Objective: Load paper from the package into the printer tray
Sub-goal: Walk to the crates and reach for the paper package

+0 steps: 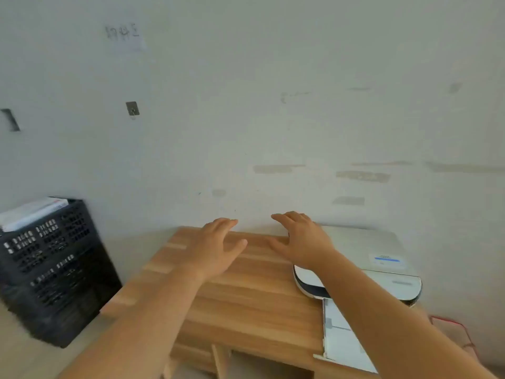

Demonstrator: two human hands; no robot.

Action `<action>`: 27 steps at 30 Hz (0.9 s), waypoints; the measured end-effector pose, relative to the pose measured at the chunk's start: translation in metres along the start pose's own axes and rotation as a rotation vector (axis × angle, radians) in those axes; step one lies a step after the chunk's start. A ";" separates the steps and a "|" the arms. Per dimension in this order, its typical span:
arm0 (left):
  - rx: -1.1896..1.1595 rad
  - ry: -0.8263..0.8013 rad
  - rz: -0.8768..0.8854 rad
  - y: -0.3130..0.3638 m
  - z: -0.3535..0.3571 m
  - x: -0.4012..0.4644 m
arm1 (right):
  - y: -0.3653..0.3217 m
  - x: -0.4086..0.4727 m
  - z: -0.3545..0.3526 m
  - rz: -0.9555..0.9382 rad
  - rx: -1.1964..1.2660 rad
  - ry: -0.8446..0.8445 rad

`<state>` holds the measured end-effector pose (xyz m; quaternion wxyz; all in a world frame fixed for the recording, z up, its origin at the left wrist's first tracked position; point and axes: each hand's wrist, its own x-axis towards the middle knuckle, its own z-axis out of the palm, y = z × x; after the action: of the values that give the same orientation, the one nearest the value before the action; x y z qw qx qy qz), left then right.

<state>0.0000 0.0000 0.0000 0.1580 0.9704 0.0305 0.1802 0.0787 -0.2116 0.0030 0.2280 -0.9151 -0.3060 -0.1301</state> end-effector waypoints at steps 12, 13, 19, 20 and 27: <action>0.124 0.045 -0.131 -0.141 -0.067 -0.043 | -0.142 0.053 0.082 -0.152 0.039 -0.092; 0.140 0.048 -0.137 -0.159 -0.074 -0.048 | -0.157 0.059 0.091 -0.162 0.041 -0.099; 0.279 0.062 -0.156 -0.257 -0.103 -0.073 | -0.242 0.085 0.149 -0.218 0.054 -0.152; 0.277 0.060 -0.168 -0.272 -0.105 -0.077 | -0.254 0.090 0.158 -0.224 0.051 -0.163; 0.279 0.059 -0.272 -0.376 -0.109 -0.098 | -0.329 0.136 0.231 -0.304 0.032 -0.268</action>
<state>-0.1315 0.3774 -0.0563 0.0441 0.9641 0.1908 0.1796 0.0032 0.2045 -0.0331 0.1774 -0.8638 -0.4702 -0.0351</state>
